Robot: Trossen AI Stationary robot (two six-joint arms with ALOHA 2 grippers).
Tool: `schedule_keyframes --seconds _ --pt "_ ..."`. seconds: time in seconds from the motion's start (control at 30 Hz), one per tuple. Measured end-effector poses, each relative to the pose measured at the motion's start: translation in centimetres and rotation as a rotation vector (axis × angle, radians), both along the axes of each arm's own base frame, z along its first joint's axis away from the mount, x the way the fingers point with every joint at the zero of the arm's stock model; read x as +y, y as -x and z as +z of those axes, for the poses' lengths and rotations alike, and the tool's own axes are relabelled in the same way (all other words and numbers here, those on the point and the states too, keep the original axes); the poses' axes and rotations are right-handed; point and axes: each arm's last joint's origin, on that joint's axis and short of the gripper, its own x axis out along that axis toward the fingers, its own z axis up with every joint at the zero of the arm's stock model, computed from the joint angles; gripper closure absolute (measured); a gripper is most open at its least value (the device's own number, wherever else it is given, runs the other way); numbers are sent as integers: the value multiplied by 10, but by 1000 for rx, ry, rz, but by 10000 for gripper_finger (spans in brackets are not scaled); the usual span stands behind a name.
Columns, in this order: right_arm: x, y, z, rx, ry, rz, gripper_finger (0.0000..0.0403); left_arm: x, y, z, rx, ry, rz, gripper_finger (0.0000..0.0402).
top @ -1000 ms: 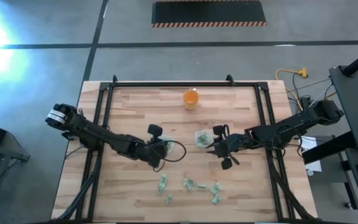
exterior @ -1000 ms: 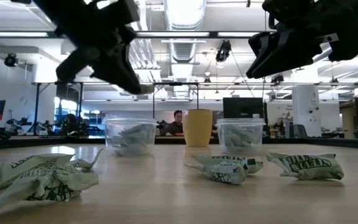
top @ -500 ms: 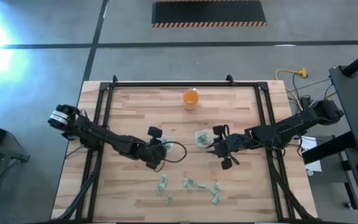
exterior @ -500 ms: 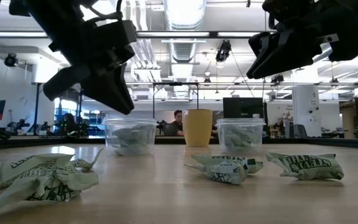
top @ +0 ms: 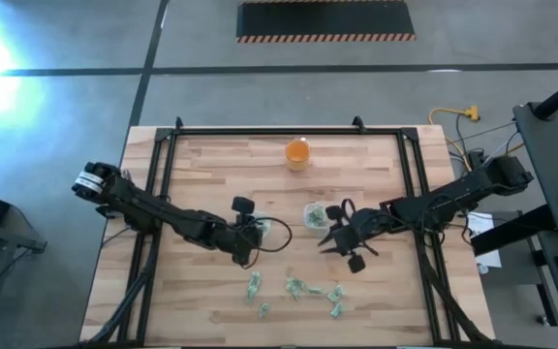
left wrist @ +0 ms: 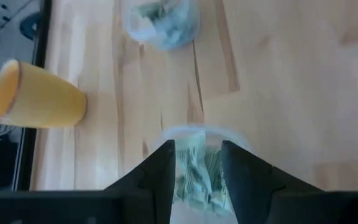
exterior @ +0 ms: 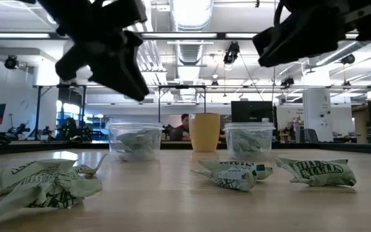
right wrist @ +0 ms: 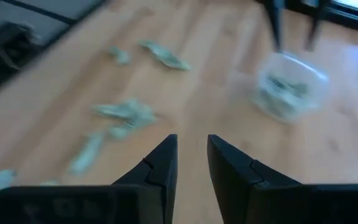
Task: Pick and place items into bin
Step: Put the green sweetener bag into the right transparent food container
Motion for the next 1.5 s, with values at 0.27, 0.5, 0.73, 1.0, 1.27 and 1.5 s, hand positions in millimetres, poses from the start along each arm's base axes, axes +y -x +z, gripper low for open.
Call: schedule_keyframes --seconds 0.27,0.5,0.73,1.0,1.27,1.5 --pt "23 -9 -24 88 -117 60 322 -6 9 20 -83 60 8 287" --pt "59 -16 -28 145 -170 107 324 -5 16 19 -84 96 41 288" --pt "89 -28 -43 212 -174 108 329 -5 17 18 -77 98 51 288" --pt "96 -36 -60 266 -111 -39 319 -5 17 18 -77 97 52 288" --pt "95 -36 -61 279 -143 -98 268 -6 17 17 -76 97 51 288" --pt "96 -37 -71 302 -128 -101 237 -6 17 17 -76 97 51 288"
